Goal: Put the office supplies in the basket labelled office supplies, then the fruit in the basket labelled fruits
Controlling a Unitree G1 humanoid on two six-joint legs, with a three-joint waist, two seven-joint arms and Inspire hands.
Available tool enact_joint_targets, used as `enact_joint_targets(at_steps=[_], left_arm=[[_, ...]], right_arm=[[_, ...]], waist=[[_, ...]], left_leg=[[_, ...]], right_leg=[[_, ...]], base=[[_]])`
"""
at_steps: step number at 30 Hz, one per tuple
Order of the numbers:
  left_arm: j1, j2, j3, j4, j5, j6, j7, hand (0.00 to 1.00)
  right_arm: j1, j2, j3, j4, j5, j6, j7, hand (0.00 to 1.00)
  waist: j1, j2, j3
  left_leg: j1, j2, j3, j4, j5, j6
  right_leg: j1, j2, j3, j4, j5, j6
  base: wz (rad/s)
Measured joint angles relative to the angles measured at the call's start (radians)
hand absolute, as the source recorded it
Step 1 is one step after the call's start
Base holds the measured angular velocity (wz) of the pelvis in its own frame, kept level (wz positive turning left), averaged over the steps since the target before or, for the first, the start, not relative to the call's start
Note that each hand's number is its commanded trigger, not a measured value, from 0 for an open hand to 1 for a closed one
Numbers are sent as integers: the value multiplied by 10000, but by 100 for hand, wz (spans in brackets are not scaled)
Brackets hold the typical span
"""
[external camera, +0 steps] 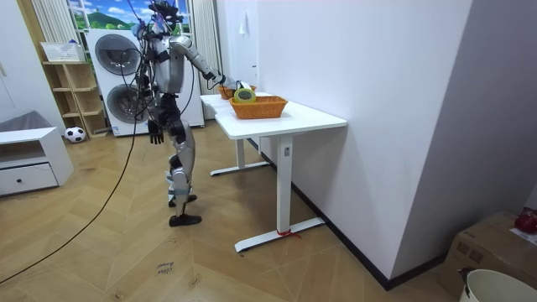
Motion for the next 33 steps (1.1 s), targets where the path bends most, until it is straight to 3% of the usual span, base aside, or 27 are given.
enact_joint_targets(at_steps=[9,21,29,33], left_arm=[[-99,31,32,128,-2,-62,-3,0],[-107,53,227,261,5,-264,5,0],[-135,74,651,272,6,-293,106,0],[-92,48,833,278,1,-299,173,0]], right_arm=[[-9,-164,-75,221,258,-250,144,100],[47,-202,-131,250,665,-530,205,100],[212,-286,-223,228,1050,-672,222,100],[392,-319,-743,188,1032,-650,472,100]], waist=[[-17,19,-4],[-366,-11,-13],[-504,-66,-64],[-589,-126,-105]], left_leg=[[21,-14,-143,9,1,-1],[-54,-29,-179,79,1,-1],[-125,-43,-216,139,2,-1],[-121,-40,-214,140,3,0]], right_leg=[[75,2,-149,-6,0,0],[91,-3,-152,-4,-1,1],[91,-1,-214,-20,-1,1],[122,2,-178,-11,-1,2]], base=[[4],[3],[2],[7]])
